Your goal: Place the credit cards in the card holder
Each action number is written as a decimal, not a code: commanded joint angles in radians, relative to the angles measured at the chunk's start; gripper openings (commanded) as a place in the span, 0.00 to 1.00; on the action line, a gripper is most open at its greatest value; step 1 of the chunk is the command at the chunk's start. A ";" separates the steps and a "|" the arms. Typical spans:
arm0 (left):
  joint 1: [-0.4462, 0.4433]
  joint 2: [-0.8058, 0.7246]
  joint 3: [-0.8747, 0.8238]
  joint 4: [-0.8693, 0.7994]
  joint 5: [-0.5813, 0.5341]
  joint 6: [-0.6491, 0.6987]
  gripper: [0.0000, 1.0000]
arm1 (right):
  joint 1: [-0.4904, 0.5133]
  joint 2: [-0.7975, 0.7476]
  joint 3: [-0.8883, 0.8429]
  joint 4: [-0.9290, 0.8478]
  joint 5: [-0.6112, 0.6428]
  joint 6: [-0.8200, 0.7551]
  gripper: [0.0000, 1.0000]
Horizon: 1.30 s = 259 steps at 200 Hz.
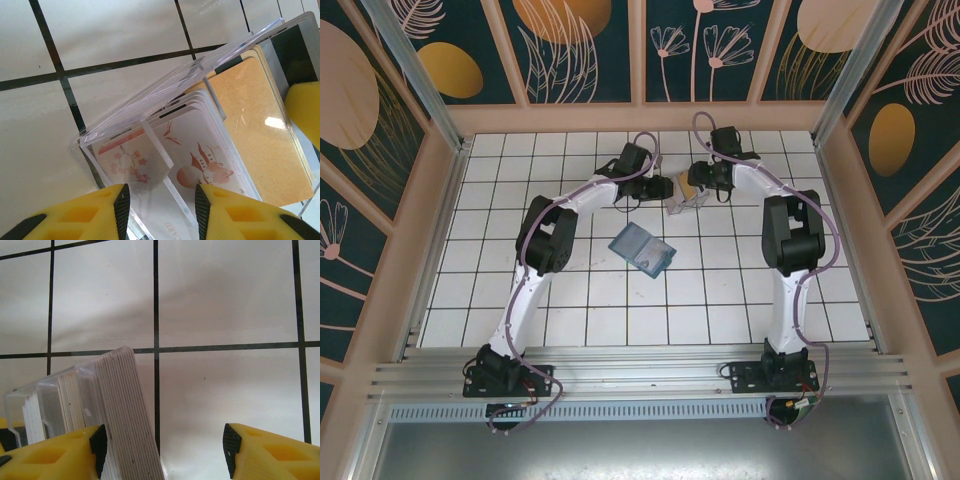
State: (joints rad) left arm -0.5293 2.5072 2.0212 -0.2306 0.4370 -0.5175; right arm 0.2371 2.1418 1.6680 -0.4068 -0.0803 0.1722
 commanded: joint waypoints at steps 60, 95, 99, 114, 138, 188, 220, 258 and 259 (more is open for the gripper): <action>-0.001 0.013 -0.043 -0.066 -0.039 -0.006 0.41 | -0.014 -0.032 0.008 -0.024 0.056 -0.016 0.64; -0.002 0.013 -0.041 -0.061 -0.033 -0.013 0.41 | -0.015 -0.046 0.012 -0.021 0.059 -0.010 0.64; -0.002 0.013 -0.042 -0.062 -0.034 -0.012 0.41 | -0.016 -0.047 0.011 -0.022 0.060 -0.012 0.64; -0.001 0.012 -0.042 -0.066 -0.039 -0.009 0.41 | -0.016 -0.053 0.008 -0.020 0.065 -0.012 0.64; -0.001 0.012 -0.040 -0.065 -0.038 -0.010 0.41 | -0.021 -0.058 0.010 -0.024 0.064 -0.013 0.64; 0.000 0.012 -0.039 -0.064 -0.038 -0.014 0.41 | -0.023 -0.078 -0.001 -0.022 0.067 -0.015 0.63; -0.001 0.013 -0.036 -0.064 -0.037 -0.016 0.41 | -0.021 -0.081 -0.006 -0.016 0.044 -0.014 0.60; 0.000 0.012 -0.038 -0.065 -0.037 -0.016 0.41 | -0.020 -0.085 -0.006 -0.014 0.013 -0.020 0.50; -0.001 0.013 -0.038 -0.064 -0.037 -0.016 0.41 | -0.020 -0.084 -0.005 -0.015 0.013 -0.019 0.49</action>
State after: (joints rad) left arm -0.5293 2.5065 2.0140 -0.2199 0.4377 -0.5289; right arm 0.2260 2.1014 1.6711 -0.4084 -0.0582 0.1616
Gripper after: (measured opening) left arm 0.415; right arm 0.527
